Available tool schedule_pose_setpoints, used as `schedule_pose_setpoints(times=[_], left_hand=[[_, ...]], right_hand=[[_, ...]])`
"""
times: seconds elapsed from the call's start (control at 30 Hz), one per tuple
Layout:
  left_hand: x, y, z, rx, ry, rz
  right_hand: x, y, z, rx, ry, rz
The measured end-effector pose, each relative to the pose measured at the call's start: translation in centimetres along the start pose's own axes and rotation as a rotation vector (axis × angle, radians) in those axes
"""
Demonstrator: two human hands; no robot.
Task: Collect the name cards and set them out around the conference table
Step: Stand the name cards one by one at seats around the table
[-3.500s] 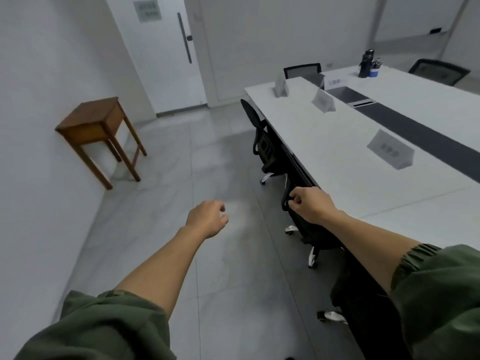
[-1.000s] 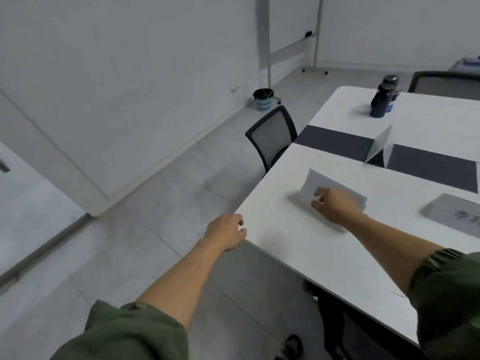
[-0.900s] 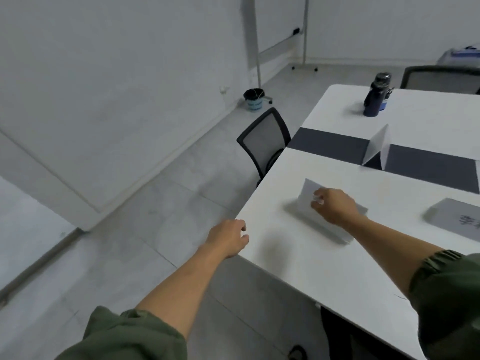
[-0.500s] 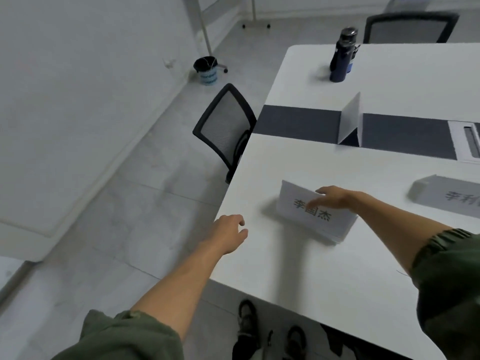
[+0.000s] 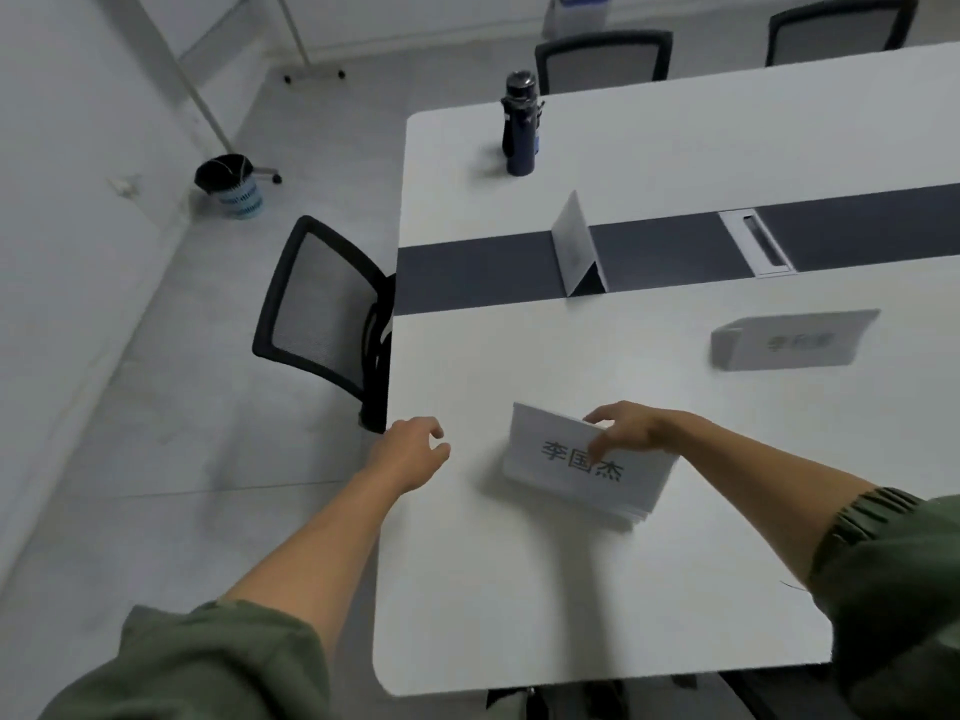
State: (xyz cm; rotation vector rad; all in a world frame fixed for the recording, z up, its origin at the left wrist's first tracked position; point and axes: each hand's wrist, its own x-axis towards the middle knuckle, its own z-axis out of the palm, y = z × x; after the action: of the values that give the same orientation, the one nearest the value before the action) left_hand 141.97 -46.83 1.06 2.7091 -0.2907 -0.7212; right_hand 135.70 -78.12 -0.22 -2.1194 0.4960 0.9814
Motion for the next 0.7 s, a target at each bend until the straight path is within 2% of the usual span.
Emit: schedule_pose_setpoints(times=[0.17,0.37,0.43,0.57,0.7], left_hand=[[4.5,3.4,-2.1,0.076,-0.068,0.159],[7.8,11.0,0.1,0.202,-0.361,0.388],[8.1,12.2,1.3,0.199,-0.471,0.396],[9.6,14.9,4.6,0.358,-0.704,0.432],[10.8,15.8,6.4,0.404,-0.798,0.443]], right_hand=[[-4.0,0.9,-3.1,0.237,-0.055,0.014],[-9.9,6.9,-6.4,0.511,0.100,0.118],[-10.7,8.2,-6.3,0.570,0.123,0.138],[-11.5,12.6,-3.7,0.786,0.159,0.258],[-11.5,15.6,-0.6,0.889,0.119,0.346]])
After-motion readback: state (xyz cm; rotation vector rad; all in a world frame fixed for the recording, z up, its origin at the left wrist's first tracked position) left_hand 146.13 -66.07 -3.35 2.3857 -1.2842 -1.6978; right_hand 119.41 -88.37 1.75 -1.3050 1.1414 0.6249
